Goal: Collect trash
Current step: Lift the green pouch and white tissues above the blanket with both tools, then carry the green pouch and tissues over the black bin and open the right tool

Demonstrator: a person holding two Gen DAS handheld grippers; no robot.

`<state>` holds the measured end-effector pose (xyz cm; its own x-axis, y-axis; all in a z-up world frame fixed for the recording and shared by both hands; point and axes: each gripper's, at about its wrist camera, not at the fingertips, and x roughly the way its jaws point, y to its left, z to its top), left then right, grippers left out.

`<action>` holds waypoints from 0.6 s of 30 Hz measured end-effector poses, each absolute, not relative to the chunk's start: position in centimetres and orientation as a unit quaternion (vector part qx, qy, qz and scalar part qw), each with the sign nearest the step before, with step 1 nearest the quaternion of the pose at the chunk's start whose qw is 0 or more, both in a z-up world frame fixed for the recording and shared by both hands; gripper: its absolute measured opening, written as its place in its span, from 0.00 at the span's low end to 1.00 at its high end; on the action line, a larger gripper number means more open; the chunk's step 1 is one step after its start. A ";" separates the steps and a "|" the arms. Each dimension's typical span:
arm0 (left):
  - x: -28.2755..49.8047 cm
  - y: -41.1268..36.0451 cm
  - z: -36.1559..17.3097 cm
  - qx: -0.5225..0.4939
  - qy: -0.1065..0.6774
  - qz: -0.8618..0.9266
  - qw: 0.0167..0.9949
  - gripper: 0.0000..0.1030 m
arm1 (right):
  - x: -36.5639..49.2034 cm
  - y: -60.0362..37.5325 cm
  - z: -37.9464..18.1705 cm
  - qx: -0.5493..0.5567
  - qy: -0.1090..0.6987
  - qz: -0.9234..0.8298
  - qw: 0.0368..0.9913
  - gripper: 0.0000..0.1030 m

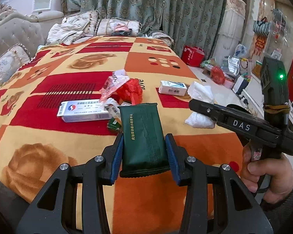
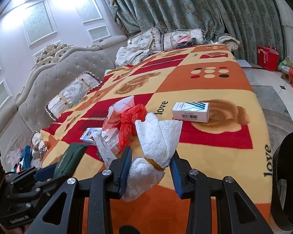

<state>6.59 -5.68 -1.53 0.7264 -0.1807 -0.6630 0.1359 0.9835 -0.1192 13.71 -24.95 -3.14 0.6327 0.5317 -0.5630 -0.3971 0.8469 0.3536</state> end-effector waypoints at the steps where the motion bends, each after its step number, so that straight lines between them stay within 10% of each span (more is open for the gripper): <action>1: 6.8 -6.0 -1.5 -0.028 0.361 -0.085 0.928 0.39 | 13.8 -25.1 -3.1 0.099 0.341 0.256 0.899 0.35; 18: 9.2 -11.4 -1.4 -0.003 0.363 -0.134 0.922 0.39 | 13.5 -34.5 -2.0 0.141 0.310 0.144 0.929 0.35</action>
